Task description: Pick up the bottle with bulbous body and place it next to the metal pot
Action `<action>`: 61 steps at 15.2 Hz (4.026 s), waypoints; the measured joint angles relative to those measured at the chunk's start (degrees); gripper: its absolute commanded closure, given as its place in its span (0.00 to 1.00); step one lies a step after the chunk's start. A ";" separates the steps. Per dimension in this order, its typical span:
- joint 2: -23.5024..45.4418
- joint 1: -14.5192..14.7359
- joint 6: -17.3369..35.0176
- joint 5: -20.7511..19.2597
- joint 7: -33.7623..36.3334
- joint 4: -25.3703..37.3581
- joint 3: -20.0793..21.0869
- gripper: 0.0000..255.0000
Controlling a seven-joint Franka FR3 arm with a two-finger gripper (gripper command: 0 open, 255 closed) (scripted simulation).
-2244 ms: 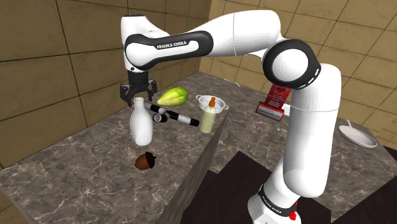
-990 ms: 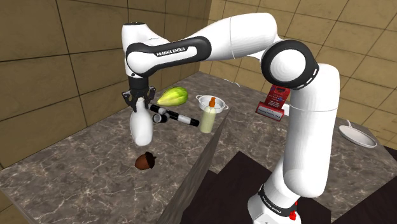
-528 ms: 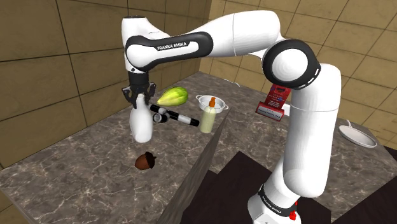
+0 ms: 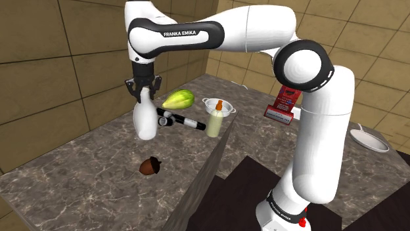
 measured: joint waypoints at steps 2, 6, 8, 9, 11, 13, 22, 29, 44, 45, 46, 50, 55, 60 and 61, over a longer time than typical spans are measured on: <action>0.14 0.13 -1.78 0.03 -0.13 1.91 0.04 1.00; 0.17 0.36 -4.63 0.08 -0.30 4.80 0.12 1.00; 0.50 0.50 -6.51 0.05 -0.47 7.02 0.14 1.00; 0.53 0.52 -7.22 0.06 -0.56 7.76 0.13 1.00; -0.13 0.12 -7.88 0.25 -1.13 7.81 0.03 1.00; -2.30 -1.31 -8.14 0.87 -2.90 6.12 -0.41 1.00; -12.47 -8.34 -10.08 3.79 -13.40 -0.93 -3.93 1.00; -15.95 -13.15 -13.32 4.84 -22.26 -0.47 -7.72 1.00; -14.26 -23.16 -24.33 6.17 -41.76 13.48 -16.62 1.00; -14.62 -24.00 -24.65 6.29 -43.25 13.51 -17.29 1.00; -13.49 -24.72 -25.66 6.48 -44.52 15.75 -17.85 1.00; -7.58 -28.08 -31.20 7.58 -49.89 27.39 -20.07 1.00; -4.63 -31.28 -33.22 8.55 -54.25 32.47 -21.61 1.00; -9.12 -30.83 -26.81 7.95 -53.98 21.62 -21.53 1.00; -9.85 -30.78 -25.68 7.86 -53.95 19.75 -21.53 1.00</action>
